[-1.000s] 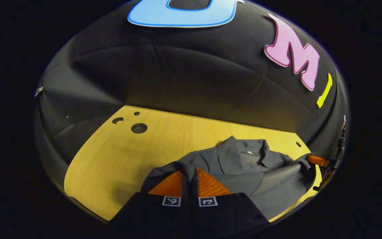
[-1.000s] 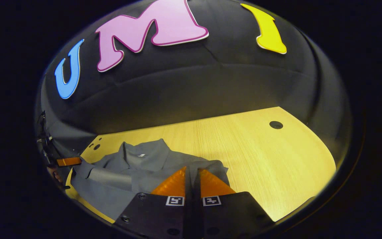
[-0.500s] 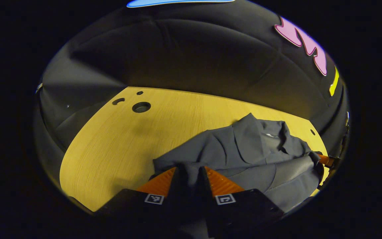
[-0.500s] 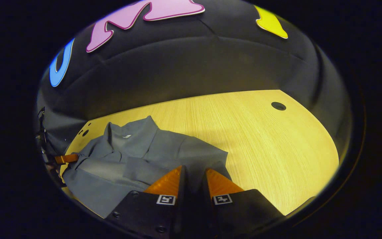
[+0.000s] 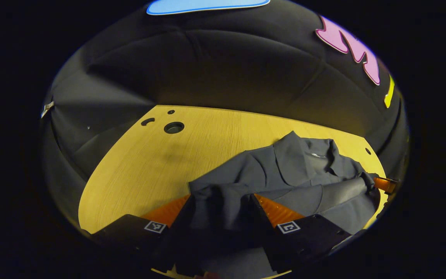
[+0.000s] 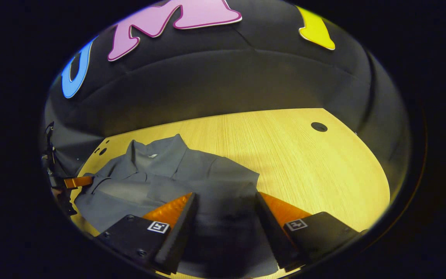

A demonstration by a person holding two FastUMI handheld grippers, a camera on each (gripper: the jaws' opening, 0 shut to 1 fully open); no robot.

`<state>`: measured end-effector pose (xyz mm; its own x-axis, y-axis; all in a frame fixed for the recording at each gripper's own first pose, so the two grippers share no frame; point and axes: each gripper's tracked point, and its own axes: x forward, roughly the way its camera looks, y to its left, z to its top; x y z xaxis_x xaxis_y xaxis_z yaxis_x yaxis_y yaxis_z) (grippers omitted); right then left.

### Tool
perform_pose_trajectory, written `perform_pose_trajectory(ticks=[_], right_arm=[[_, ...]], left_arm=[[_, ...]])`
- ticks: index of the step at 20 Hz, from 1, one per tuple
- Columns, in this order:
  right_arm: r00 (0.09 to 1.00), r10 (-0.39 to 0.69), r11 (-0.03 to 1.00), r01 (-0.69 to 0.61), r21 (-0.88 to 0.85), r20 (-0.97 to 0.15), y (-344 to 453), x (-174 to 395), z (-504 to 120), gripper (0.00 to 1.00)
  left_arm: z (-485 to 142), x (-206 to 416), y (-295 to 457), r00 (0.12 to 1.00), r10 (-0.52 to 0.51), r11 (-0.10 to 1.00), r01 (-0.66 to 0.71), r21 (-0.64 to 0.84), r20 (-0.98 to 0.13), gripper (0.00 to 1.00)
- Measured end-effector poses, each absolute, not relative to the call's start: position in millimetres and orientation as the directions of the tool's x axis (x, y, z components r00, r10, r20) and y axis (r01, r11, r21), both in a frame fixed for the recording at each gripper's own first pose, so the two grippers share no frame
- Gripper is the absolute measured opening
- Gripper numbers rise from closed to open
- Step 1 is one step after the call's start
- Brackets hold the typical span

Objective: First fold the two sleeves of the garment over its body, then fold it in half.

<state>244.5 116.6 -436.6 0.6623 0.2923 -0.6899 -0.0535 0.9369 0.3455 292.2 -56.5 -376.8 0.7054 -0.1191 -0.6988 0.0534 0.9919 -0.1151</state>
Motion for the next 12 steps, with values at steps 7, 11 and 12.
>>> perform_pose_trajectory(ticks=[7, 11, 12], right_arm=[[0.683, 0.319, 0.933, -0.105, 0.344, -0.657, 114, 221, -388, 0.98], [0.704, 0.334, 0.923, -0.109, 0.370, -0.626, 112, 205, -357, 0.98], [0.710, 0.338, 0.921, -0.117, 0.371, -0.617, 111, 197, -347, 0.98]], left_arm=[[-338, 262, -60, 0.739, -0.124, 0.992, 0.095, -0.080, -0.662, 0.88], [-310, 238, -63, 0.765, -0.125, 0.992, 0.104, -0.071, -0.631, 0.88], [-302, 231, -64, 0.771, -0.130, 0.992, 0.104, -0.077, -0.623, 0.89]])
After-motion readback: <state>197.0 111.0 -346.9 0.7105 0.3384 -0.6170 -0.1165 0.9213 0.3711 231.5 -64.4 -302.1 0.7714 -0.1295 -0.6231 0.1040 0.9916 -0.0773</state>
